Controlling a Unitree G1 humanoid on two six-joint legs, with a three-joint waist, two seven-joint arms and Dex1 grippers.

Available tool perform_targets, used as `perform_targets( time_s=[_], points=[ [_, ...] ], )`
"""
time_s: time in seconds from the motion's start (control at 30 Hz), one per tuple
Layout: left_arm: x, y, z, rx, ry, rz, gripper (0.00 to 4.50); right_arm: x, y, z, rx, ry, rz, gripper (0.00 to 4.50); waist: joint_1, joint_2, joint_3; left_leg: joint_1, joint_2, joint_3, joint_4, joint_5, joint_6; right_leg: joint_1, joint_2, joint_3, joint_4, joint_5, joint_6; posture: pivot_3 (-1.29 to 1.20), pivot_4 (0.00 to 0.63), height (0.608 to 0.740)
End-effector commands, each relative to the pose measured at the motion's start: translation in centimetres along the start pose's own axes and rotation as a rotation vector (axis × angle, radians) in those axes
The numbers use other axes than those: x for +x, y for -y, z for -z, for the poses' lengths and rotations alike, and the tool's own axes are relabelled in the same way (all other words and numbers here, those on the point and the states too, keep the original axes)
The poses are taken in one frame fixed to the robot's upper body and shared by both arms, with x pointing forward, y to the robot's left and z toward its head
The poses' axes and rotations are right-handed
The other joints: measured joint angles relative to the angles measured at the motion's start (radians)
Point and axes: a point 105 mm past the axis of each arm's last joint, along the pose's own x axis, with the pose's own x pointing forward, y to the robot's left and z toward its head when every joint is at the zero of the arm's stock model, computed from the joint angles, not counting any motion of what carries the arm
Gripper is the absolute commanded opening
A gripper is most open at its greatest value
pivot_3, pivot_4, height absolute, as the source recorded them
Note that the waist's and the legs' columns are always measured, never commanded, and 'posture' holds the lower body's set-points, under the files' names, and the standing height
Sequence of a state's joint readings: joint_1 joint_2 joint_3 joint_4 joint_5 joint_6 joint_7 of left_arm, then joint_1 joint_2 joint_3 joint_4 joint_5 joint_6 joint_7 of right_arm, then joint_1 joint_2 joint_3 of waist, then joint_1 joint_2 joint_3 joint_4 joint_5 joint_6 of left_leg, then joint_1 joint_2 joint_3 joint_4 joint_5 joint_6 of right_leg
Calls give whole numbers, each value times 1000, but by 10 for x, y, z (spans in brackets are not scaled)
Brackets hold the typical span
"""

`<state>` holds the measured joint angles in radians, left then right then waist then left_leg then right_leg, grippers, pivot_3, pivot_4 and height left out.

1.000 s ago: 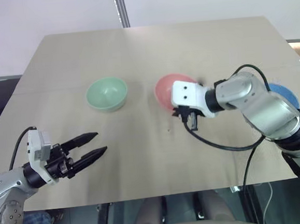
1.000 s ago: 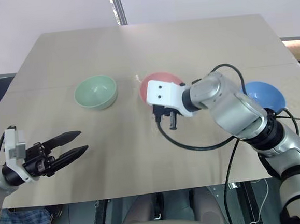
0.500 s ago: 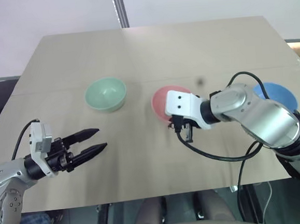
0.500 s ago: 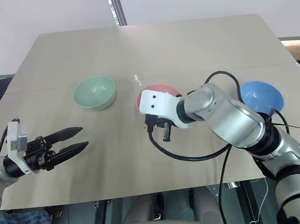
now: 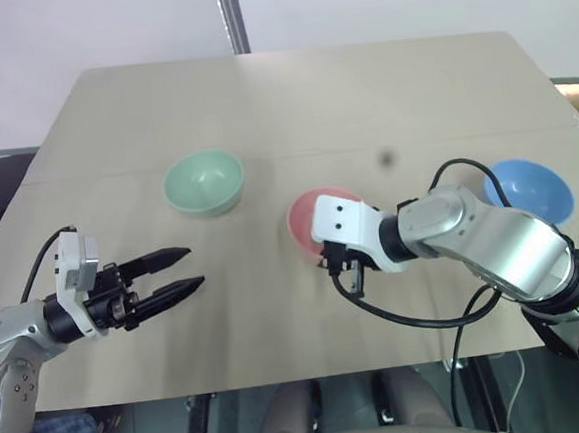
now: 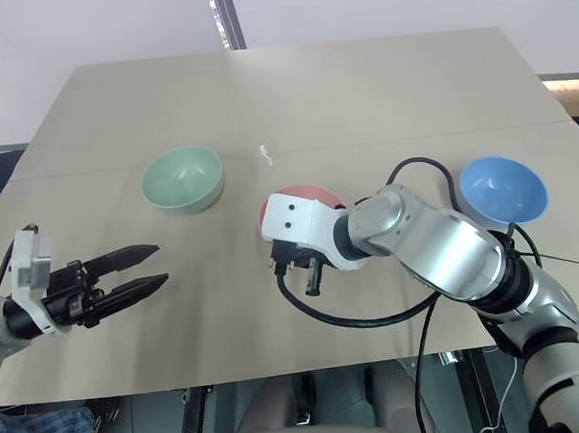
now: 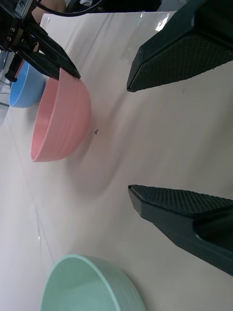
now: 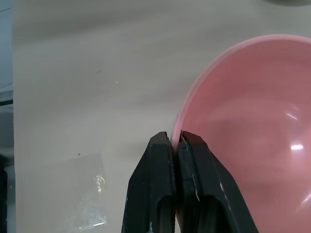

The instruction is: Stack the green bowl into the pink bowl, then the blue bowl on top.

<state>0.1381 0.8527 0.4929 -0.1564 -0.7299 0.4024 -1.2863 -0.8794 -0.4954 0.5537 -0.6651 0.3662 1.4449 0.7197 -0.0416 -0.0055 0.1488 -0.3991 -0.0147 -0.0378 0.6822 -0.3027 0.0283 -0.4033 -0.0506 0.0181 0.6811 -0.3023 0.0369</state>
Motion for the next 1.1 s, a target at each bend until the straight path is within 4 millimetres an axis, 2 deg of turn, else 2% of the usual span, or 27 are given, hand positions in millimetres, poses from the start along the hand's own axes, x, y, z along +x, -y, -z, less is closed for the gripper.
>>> perform_targets(
  time_s=[0.03,0.47,0.57,0.67,0.73,0.8,0.93,1.1],
  points=[
    [-2,0,-6,27,-7,9,3220,-6,1,-8,-33,33,30,116,0,0,0,0,0,0,0,0,0,0,0,0,0,0,0,0,150,740],
    [-1,0,-4,27,-1,2,3220,-8,0,-7,-67,31,18,116,0,0,0,0,0,0,0,0,0,0,0,0,0,0,0,0,150,740],
    [-2,1,-3,26,0,2,3220,-8,-1,-7,-79,33,13,1127,0,0,0,0,0,0,0,0,0,0,0,0,0,0,0,0,150,740],
    [-2,1,-2,25,0,0,3220,-9,0,-6,-80,34,15,2774,0,0,0,0,0,0,0,0,0,0,0,0,0,0,0,0,150,740],
    [-2,1,-2,24,0,0,3220,-9,0,-6,-80,37,15,3718,0,0,0,0,0,0,0,0,0,0,0,0,0,0,0,0,150,740],
    [-3,2,-2,23,0,-1,3220,-10,0,-7,-74,41,12,4445,0,0,0,0,0,0,0,0,0,0,0,0,0,0,0,0,150,740],
    [-3,3,-1,21,0,-2,3220,-15,1,-9,-62,54,-6,4445,0,0,0,0,0,0,0,0,0,0,0,0,0,0,0,0,150,740],
    [-4,2,-1,23,4,-8,3220,-37,5,-10,-70,91,-33,4445,3,0,0,0,0,0,0,0,0,1,0,0,-1,0,0,0,150,740]
  ],
)
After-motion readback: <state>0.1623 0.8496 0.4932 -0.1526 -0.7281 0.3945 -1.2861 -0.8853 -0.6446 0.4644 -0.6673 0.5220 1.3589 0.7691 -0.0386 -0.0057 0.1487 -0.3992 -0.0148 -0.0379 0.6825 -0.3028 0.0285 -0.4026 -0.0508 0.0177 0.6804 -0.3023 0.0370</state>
